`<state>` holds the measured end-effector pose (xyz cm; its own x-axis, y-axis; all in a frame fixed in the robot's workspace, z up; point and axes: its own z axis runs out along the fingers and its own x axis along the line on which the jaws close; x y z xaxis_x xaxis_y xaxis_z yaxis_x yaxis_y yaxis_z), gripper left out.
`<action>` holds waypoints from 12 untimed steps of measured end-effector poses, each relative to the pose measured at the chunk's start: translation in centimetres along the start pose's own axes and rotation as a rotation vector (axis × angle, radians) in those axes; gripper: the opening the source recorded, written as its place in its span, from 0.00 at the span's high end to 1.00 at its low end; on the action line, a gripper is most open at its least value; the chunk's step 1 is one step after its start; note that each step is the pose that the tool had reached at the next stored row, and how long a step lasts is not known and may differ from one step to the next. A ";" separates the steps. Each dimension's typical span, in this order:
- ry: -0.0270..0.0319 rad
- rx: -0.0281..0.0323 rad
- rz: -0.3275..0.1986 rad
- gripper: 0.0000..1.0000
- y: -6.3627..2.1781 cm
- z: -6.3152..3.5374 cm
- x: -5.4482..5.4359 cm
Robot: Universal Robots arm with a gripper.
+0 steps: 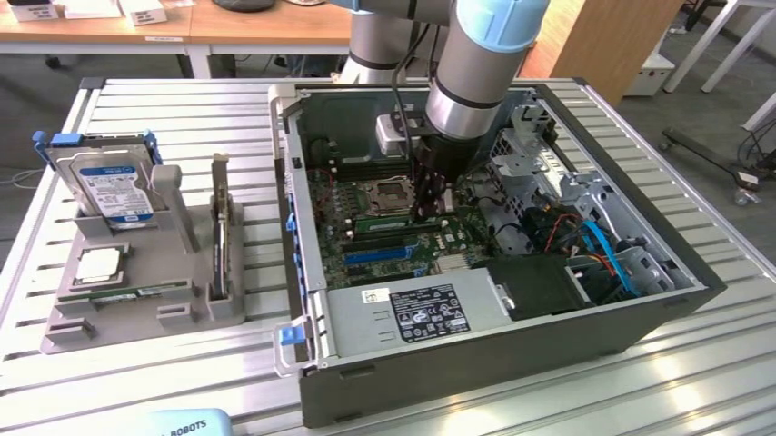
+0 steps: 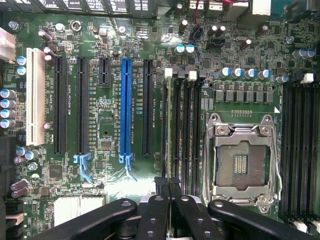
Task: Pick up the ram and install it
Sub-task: 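Insert the ram into the slot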
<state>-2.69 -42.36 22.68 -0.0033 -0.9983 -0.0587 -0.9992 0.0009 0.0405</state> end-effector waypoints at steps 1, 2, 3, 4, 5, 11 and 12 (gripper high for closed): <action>0.0000 0.0000 0.000 0.88 0.00 0.01 0.0; 0.0000 0.0000 0.000 0.88 0.00 0.02 0.0; 0.0000 0.0000 0.000 0.88 0.00 0.03 0.0; -0.0001 0.0001 0.000 0.88 0.00 0.05 0.0; -0.0002 0.0001 0.000 0.88 -0.01 0.08 0.0; -0.0001 0.0000 0.000 0.88 -0.01 0.24 0.0; -0.0001 0.0000 0.000 0.88 -0.01 0.28 0.0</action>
<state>-2.68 -42.36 22.41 -0.0032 -0.9983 -0.0588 -0.9992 0.0008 0.0405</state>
